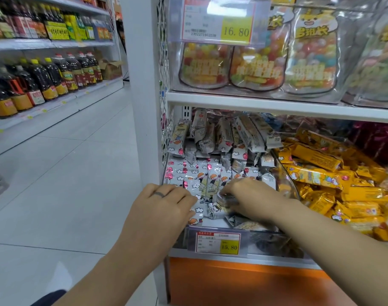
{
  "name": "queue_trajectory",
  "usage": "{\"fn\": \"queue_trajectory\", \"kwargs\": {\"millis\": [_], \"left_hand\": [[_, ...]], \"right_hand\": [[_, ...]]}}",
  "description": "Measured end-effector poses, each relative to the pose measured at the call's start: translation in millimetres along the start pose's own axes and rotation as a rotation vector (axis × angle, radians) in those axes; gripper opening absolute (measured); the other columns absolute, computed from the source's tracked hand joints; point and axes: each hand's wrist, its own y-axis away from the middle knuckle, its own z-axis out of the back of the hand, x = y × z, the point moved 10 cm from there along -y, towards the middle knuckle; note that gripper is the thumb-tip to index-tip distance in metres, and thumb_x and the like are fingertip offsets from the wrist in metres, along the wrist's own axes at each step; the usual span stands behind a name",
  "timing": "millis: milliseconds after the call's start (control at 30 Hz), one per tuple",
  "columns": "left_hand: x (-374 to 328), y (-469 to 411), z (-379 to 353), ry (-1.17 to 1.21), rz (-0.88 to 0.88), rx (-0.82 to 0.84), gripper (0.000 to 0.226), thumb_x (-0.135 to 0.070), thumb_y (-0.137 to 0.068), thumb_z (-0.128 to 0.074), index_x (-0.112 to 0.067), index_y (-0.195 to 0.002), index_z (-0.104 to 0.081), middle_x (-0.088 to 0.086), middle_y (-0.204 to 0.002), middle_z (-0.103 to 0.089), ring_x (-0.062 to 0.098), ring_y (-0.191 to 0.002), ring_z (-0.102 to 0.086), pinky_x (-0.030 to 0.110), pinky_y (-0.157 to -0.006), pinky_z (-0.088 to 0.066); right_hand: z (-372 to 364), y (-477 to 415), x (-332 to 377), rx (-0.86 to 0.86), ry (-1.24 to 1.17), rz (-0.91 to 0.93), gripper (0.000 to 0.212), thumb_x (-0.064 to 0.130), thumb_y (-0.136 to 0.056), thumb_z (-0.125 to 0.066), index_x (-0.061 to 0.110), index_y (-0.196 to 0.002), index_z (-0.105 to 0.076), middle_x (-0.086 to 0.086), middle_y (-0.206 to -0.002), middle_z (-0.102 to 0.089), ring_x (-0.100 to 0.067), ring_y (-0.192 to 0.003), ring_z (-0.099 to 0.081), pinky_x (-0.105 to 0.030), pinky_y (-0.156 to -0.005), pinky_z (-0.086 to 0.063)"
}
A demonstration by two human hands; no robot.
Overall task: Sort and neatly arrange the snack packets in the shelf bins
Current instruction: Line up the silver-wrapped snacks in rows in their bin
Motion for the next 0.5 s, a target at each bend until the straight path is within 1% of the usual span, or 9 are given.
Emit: {"fn": "queue_trajectory", "kwargs": {"millis": [67, 133, 200, 233, 267, 367, 400, 433, 500], "left_hand": [[-1, -1, -2, 0.034, 0.001, 0.011, 0.025, -0.038, -0.071, -0.077, -0.023, -0.091, -0.072, -0.007, -0.090, -0.070, 0.018, -0.082, -0.066, 0.030, -0.074, -0.032], [-5, -1, -6, 0.064, -0.018, 0.045, 0.037, -0.040, -0.064, -0.082, -0.025, -0.096, -0.071, -0.008, -0.093, -0.069, 0.018, -0.083, -0.066, 0.030, -0.075, -0.032], [-7, -2, -11, 0.070, -0.038, 0.078, 0.040, -0.034, -0.059, -0.086, -0.026, -0.096, -0.071, -0.008, -0.093, -0.069, 0.018, -0.083, -0.066, 0.030, -0.076, -0.031], [-6, -1, -13, 0.073, -0.036, 0.090, 0.042, -0.029, -0.056, -0.088, -0.026, -0.094, -0.072, -0.008, -0.091, -0.069, 0.018, -0.083, -0.066, 0.030, -0.075, -0.031], [-4, -1, -15, 0.075, -0.032, 0.101, 0.045, -0.023, -0.052, -0.090, -0.026, -0.093, -0.072, -0.008, -0.089, -0.069, 0.018, -0.082, -0.066, 0.030, -0.074, -0.030], [-3, 0, -15, 0.052, -0.024, 0.117, 0.048, -0.013, -0.044, -0.089, -0.025, -0.088, -0.073, -0.007, -0.082, -0.069, 0.019, -0.080, -0.065, 0.030, -0.071, -0.030], [-2, 0, -13, 0.040, -0.020, 0.110, 0.045, -0.011, -0.044, -0.087, -0.024, -0.084, -0.072, -0.006, -0.079, -0.069, 0.020, -0.078, -0.065, 0.031, -0.070, -0.030], [-2, 0, -12, 0.028, -0.018, 0.102, 0.042, -0.008, -0.043, -0.086, -0.023, -0.081, -0.072, -0.005, -0.076, -0.068, 0.020, -0.077, -0.065, 0.031, -0.069, -0.030], [-1, 0, -10, 0.017, -0.011, 0.094, 0.043, -0.006, -0.041, -0.084, -0.022, -0.079, -0.072, -0.005, -0.072, -0.068, 0.020, -0.073, -0.065, 0.031, -0.068, -0.029]], "right_hand": [[0, -5, 3, -0.036, 0.014, 0.012, 0.028, 0.010, -0.086, -0.054, 0.016, -0.113, -0.060, -0.007, -0.110, -0.063, -0.025, -0.102, -0.058, -0.040, -0.083, -0.051], [-1, -9, 5, -0.050, 0.062, 0.018, 0.025, 0.006, -0.084, -0.055, 0.015, -0.107, -0.059, -0.009, -0.101, -0.063, -0.027, -0.096, -0.059, -0.036, -0.073, -0.050], [0, -11, 6, -0.059, 0.100, 0.022, 0.019, 0.007, -0.084, -0.054, 0.014, -0.101, -0.058, -0.009, -0.094, -0.061, -0.027, -0.089, -0.059, -0.032, -0.064, -0.043], [4, -10, 7, -0.073, 0.084, 0.026, 0.015, 0.010, -0.085, -0.054, 0.015, -0.098, -0.058, -0.007, -0.092, -0.061, -0.025, -0.086, -0.058, -0.031, -0.062, -0.042], [10, -8, 8, -0.098, 0.054, 0.034, 0.012, 0.016, -0.086, -0.055, 0.016, -0.098, -0.058, -0.005, -0.090, -0.062, -0.024, -0.085, -0.058, -0.031, -0.063, -0.043], [39, 4, 6, -0.228, -0.143, 0.042, 0.026, 0.036, -0.086, -0.059, 0.022, -0.109, -0.059, 0.002, -0.097, -0.065, -0.018, -0.090, -0.060, -0.035, -0.074, -0.051], [51, 11, 4, -0.268, -0.263, 0.032, 0.031, 0.038, -0.086, -0.061, 0.025, -0.113, -0.058, 0.005, -0.101, -0.064, -0.015, -0.091, -0.060, -0.034, -0.077, -0.051], [61, 17, 2, -0.295, -0.391, 0.021, 0.035, 0.039, -0.086, -0.062, 0.027, -0.118, -0.055, 0.009, -0.104, -0.063, -0.012, -0.092, -0.059, -0.029, -0.079, -0.051], [71, 27, 0, -0.301, -0.590, 0.017, 0.038, 0.037, -0.088, -0.060, 0.030, -0.124, -0.048, 0.011, -0.107, -0.059, -0.008, -0.094, -0.057, -0.023, -0.079, -0.047]]}}
